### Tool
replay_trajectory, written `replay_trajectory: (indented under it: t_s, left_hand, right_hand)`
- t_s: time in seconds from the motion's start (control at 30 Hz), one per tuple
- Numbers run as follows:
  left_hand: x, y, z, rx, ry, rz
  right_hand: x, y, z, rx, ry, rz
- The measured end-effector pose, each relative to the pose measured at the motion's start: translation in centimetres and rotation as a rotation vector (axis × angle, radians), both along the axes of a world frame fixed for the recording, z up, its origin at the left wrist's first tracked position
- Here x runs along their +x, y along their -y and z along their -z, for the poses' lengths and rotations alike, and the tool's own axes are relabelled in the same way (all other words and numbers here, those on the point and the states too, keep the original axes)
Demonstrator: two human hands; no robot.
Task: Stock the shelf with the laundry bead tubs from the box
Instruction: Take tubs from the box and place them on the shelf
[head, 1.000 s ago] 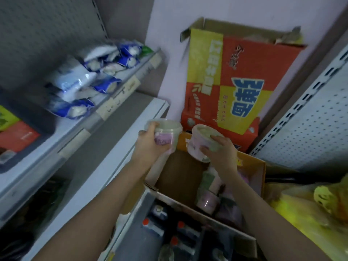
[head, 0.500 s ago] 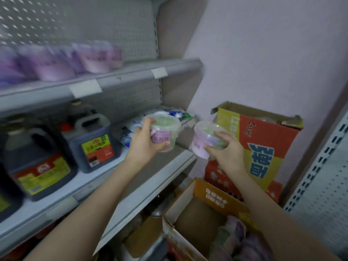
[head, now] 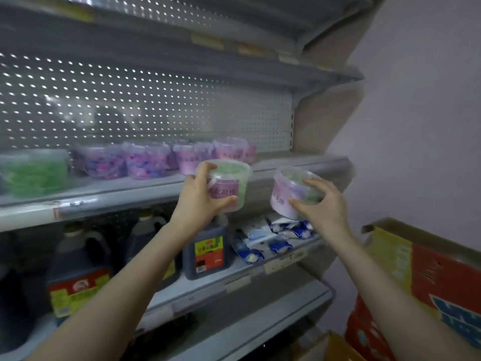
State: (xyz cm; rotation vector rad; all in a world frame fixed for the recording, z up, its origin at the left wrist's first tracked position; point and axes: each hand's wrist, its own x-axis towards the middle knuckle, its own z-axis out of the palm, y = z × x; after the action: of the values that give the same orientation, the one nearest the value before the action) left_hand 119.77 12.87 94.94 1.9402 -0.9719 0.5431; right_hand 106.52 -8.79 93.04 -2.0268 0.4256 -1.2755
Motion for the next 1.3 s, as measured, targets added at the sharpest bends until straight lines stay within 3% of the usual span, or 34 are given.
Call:
replay_trajectory:
  t_s: [0.43, 0.67, 1.3]
  left_hand:
    - [10.0, -4.5, -4.1, -0.046, 0.052, -0.274]
    - [13.0, -3.4, -4.9, 0.029, 0.038, -0.284]
    - [18.3, -0.9, -6.4, 0.224, -0.103, -0.355]
  right_hand:
    - [14.0, -3.8, -7.1, -0.142, 0.007, -0.225]
    - [20.1, -3.4, -7.7, -0.211, -0.114, -0.172]
    - [26.9, -0.1, -7.5, -0.253, -0.310, -0.157]
